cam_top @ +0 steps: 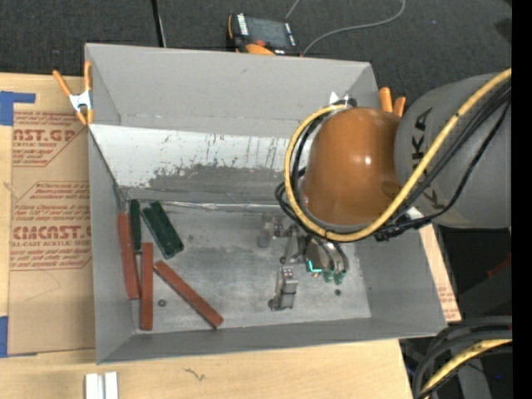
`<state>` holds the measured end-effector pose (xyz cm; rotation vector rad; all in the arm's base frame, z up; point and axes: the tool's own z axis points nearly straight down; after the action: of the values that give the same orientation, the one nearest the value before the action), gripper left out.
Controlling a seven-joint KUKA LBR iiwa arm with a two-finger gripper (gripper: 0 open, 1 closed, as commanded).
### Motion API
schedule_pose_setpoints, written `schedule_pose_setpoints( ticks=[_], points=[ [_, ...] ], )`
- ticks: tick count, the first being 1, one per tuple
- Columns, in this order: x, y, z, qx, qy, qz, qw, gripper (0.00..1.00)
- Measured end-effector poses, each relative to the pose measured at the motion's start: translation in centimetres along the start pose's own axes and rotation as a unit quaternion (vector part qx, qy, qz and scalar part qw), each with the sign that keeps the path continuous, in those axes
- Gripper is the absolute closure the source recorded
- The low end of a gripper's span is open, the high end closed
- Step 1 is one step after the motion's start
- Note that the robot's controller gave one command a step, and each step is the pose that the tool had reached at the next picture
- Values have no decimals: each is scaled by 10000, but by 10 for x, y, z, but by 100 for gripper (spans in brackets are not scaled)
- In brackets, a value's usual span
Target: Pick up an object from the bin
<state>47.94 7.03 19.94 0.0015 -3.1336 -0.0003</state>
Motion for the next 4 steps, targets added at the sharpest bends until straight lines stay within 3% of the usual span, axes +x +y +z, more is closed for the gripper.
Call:
schedule_pose_setpoints(
  ticks=[1, 2, 3, 4],
  points=[
    [-25, 56, 107, -4, -10, 889, 9960, 0],
    [-11, 166, 130, 3, -26, 1614, 9869, 0],
    [-12, 163, 130, 8, -30, 1636, 9865, 100],
    [-9, 163, 113, -9, -35, 2008, 9796, 100]
  ],
)
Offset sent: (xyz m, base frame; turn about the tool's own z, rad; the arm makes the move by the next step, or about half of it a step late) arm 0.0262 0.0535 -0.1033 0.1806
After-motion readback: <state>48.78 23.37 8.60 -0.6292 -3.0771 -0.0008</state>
